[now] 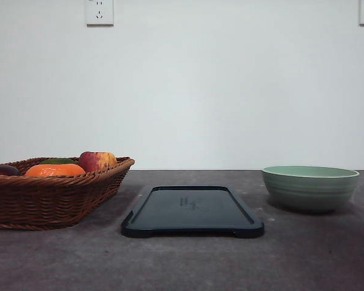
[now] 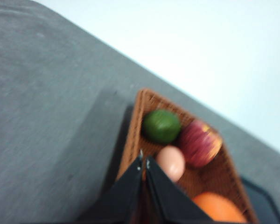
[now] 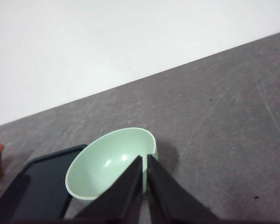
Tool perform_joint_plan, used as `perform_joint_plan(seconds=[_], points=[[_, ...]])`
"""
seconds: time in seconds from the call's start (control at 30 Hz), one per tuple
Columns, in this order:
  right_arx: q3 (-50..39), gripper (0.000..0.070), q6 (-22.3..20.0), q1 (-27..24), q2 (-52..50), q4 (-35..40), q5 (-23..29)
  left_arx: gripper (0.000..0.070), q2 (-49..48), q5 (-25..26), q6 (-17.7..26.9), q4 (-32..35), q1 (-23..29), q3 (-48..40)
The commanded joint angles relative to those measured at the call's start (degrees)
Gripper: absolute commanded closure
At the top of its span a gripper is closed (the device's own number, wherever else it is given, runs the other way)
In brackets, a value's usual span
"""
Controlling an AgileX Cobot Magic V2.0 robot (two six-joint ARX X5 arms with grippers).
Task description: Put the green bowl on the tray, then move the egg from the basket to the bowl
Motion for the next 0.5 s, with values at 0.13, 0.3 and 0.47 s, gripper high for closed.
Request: perform_joint_plan(seconds=[0.13,0.3,0.47], points=[[-0.1,0.0694,1.0,0.0,0.1,7.5,0.0,0.0700,-0.1,-0.2,1.1,12.1,0.0,-1.0],[1.1,0.0695,-1.3,0.0,0.2,11.8,0.2,0.0700,0.1,-3.4,4.0,15.8,0.0,0.7],[5.8,0.0695,-3.9,-0.1,3.4,10.6,0.3,0.0700,3.0,-4.8,7.3,15.1,0.0,5.3]])
